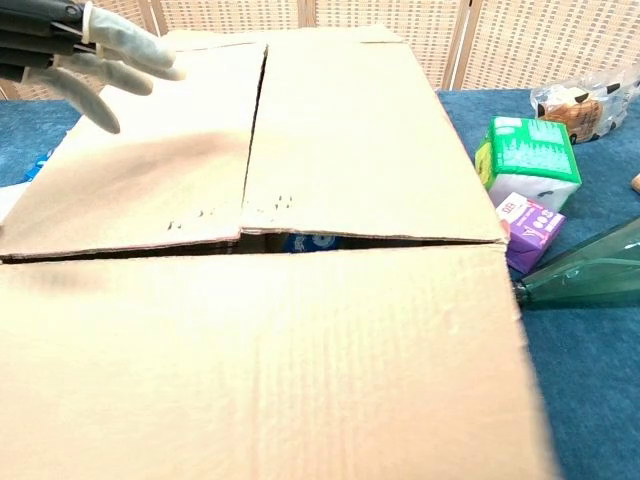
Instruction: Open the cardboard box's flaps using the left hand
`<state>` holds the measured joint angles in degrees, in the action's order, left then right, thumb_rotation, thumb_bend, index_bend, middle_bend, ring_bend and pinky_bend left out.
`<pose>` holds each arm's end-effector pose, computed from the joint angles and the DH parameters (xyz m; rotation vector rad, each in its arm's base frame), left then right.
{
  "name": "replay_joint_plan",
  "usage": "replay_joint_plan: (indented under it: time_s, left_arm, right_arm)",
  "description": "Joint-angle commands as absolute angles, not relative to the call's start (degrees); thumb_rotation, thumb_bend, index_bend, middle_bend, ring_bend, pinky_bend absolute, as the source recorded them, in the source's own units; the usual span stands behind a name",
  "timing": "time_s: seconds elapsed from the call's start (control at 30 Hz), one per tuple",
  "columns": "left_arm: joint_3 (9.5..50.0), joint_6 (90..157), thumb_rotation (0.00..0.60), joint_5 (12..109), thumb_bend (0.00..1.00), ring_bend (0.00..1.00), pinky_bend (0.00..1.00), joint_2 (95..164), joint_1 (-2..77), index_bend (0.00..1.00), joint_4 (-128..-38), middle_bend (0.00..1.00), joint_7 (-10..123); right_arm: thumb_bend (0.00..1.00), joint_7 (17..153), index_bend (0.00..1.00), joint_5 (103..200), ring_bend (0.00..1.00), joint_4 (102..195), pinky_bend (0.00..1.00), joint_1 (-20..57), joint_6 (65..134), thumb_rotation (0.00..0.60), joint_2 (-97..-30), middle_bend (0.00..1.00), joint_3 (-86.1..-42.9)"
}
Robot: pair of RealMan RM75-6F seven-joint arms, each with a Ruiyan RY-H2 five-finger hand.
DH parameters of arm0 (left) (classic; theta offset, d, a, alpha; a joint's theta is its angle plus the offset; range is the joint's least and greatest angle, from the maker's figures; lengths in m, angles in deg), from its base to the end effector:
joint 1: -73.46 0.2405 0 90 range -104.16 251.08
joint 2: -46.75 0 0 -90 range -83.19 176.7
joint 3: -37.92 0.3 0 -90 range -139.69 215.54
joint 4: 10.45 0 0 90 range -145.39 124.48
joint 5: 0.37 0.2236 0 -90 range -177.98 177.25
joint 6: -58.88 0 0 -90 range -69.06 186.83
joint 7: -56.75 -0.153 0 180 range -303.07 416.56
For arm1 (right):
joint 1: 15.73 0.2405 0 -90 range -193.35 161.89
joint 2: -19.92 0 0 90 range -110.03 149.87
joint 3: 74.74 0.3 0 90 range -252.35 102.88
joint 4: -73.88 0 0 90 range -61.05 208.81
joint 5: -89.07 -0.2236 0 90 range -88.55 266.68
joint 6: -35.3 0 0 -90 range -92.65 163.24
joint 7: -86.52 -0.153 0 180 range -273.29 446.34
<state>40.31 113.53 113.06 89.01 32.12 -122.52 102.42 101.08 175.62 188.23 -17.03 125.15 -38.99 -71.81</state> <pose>-0.1538 0.2727 0.1567 -2.3176 -1.3629 -1.1181 -0.2918 -0.1566 0.1810 1.2888 -0.9375 0.9059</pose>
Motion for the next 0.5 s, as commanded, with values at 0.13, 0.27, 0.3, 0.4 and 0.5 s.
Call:
replay_joint_plan:
  time_s: [0.13, 0.27, 0.3, 0.4, 0.5]
  left_arm:
    - [34.41, 118.29, 0.600, 103.53, 0.00, 0.00, 0.14, 97.09, 34.96, 0.00, -120.09, 0.00, 83.66]
    - [31.64, 118.27, 0.600, 98.47, 0.00, 0.00, 0.14, 102.18, 34.42, 0.00, -118.60, 0.00, 75.57]
    - [31.36, 118.26, 0.600, 97.90, 0.00, 0.00, 0.14, 102.82, 34.31, 0.00, -118.42, 0.00, 74.75]
    - [30.03, 117.99, 0.600, 95.17, 0.00, 0.00, 0.14, 105.76, 33.53, 0.00, -117.61, 0.00, 71.48]
    - [28.58, 118.19, 0.600, 93.18, 0.00, 0.00, 0.14, 109.38, 32.54, 0.00, -115.73, 0.00, 67.16]
  right_arm:
    - [0.00, 101.21, 0.00, 175.75, 0.00, 188.25, 0.00, -17.00, 125.05, 0.600, -39.03, 0.00, -71.90]
    - [0.00, 101.10, 0.00, 175.87, 0.00, 188.30, 0.00, -17.07, 125.15, 0.600, -38.98, 0.00, -71.95]
    - [0.00, 101.04, 0.00, 175.86, 0.00, 188.31, 0.00, -17.07, 125.15, 0.600, -38.96, 0.00, -71.94]
    - [0.00, 100.72, 0.00, 175.80, 0.00, 188.31, 0.00, -17.11, 125.26, 0.600, -38.78, 0.00, -71.86]
    - [0.00, 100.34, 0.00, 175.76, 0.00, 188.32, 0.00, -17.09, 125.17, 0.600, -38.61, 0.00, -71.86]
